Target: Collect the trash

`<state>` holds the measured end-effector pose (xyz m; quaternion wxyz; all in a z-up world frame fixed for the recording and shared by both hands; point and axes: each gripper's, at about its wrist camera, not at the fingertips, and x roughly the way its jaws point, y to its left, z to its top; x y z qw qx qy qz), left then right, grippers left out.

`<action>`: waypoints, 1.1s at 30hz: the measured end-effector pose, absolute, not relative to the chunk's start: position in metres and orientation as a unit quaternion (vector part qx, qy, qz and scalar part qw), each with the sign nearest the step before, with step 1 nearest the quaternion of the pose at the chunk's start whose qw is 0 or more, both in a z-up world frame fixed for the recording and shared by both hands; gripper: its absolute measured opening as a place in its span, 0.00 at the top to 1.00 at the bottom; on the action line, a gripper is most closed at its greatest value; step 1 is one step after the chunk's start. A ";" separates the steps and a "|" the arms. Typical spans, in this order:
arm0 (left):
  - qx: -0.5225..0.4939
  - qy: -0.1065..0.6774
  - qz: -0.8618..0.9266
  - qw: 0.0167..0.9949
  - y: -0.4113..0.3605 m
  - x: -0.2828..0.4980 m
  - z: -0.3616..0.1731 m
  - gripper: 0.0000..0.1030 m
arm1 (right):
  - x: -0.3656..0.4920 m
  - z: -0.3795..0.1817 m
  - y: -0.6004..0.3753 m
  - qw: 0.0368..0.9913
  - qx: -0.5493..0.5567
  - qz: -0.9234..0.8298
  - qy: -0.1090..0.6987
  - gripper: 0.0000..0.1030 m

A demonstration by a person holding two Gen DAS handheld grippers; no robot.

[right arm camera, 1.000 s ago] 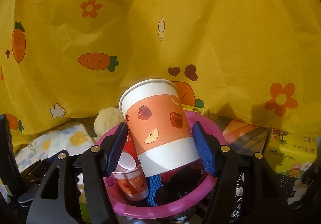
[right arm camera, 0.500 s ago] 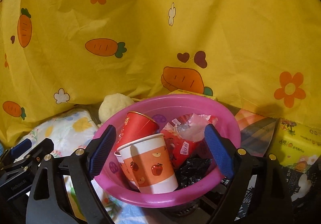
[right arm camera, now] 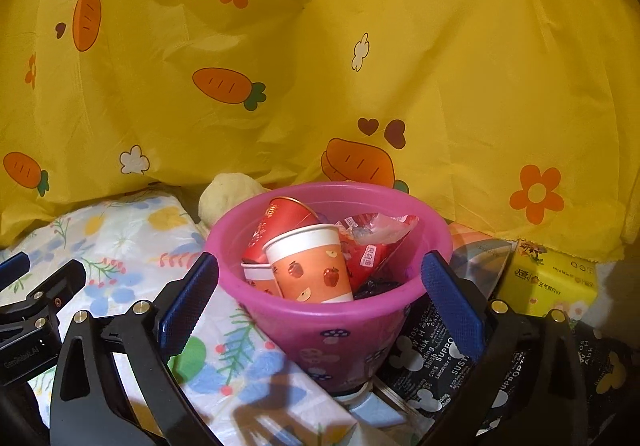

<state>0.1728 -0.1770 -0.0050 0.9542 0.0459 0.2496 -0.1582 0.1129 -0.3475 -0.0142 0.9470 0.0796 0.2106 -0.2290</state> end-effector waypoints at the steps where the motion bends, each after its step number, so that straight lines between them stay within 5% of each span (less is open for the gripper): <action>1: 0.043 0.252 -0.152 0.955 -0.170 0.169 -0.006 0.06 | 0.110 -0.014 -0.343 0.947 0.078 -0.227 0.211 0.05; 33: 0.023 0.215 -0.097 0.972 -0.072 0.049 -0.001 0.06 | 0.006 0.001 -0.237 0.961 0.038 -0.189 0.196 0.05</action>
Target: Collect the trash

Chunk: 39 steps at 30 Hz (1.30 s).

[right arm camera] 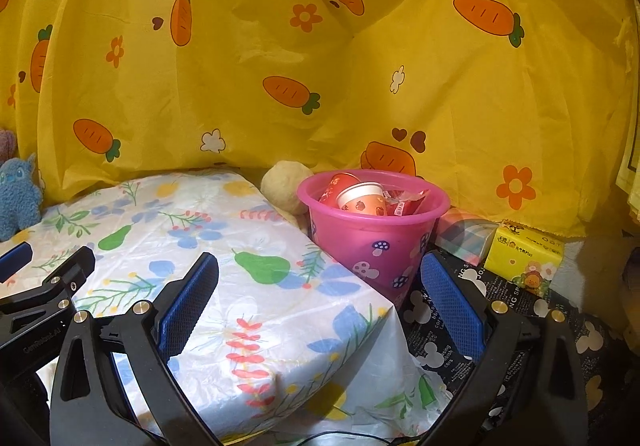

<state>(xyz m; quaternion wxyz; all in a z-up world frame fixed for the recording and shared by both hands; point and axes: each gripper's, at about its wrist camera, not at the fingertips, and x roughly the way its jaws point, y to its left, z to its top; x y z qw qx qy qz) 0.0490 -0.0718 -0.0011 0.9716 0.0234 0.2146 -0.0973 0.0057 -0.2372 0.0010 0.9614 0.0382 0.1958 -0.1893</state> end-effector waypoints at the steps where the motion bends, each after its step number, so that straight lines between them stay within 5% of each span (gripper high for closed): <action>1: 0.024 0.214 -0.098 0.972 -0.071 0.047 -0.001 0.06 | 0.004 0.001 -0.236 0.962 0.038 -0.188 0.195 0.05; 39: 0.026 0.215 -0.100 0.971 -0.071 0.039 -0.002 0.06 | -0.003 0.004 -0.227 0.963 0.038 -0.186 0.192 0.05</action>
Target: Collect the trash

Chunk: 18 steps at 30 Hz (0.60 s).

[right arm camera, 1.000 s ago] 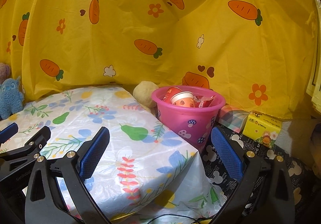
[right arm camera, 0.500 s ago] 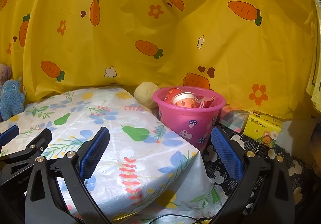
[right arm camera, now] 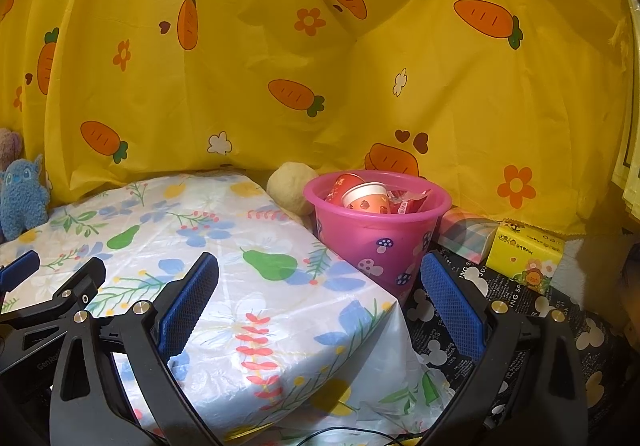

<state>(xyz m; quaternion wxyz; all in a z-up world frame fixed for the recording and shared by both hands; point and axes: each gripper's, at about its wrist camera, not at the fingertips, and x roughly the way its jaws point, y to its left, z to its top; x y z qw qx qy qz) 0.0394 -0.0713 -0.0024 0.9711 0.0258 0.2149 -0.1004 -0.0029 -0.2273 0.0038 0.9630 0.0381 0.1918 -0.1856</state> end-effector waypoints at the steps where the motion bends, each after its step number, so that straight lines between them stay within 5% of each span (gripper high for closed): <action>1: 0.025 0.215 -0.100 0.971 -0.071 0.039 -0.002 0.06 | -0.003 0.004 -0.228 0.963 0.039 -0.185 0.191 0.05; 18: 0.025 0.215 -0.100 0.971 -0.073 0.039 -0.002 0.06 | -0.002 0.005 -0.229 0.963 0.040 -0.187 0.189 0.05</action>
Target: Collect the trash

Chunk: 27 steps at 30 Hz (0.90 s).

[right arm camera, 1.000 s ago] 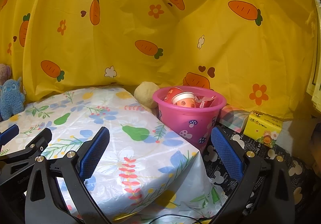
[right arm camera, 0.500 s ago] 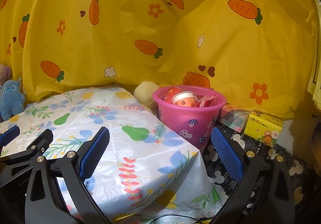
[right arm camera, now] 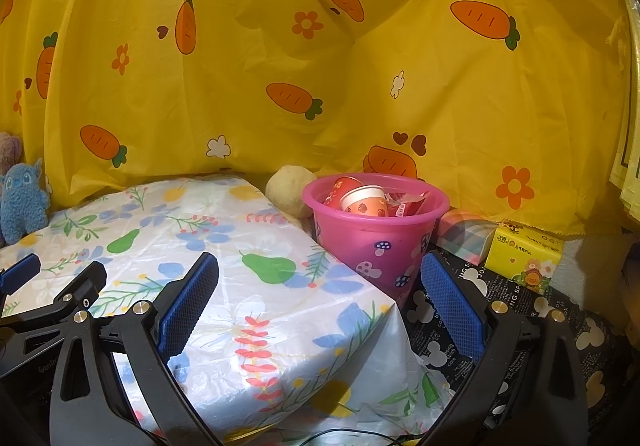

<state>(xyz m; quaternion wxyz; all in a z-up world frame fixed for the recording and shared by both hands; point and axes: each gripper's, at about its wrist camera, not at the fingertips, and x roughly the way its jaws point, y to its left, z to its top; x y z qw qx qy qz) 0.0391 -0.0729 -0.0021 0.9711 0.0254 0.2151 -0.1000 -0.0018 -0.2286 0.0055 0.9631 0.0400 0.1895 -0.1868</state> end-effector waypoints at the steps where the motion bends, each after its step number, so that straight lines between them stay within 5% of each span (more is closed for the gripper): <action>1: 0.025 0.215 -0.100 0.971 -0.073 0.039 -0.002 0.06 | -0.001 0.006 -0.228 0.963 0.040 -0.187 0.189 0.05; 21: 0.024 0.213 -0.096 0.972 -0.076 0.040 -0.001 0.06 | 0.001 0.006 -0.228 0.963 0.040 -0.185 0.192 0.05; 25: 0.022 0.206 -0.095 0.974 -0.072 0.040 -0.002 0.31 | 0.001 0.006 -0.228 0.963 0.041 -0.185 0.191 0.05; 27: 0.022 0.200 -0.095 0.975 -0.071 0.039 -0.002 0.31 | 0.002 0.006 -0.229 0.963 0.042 -0.185 0.192 0.05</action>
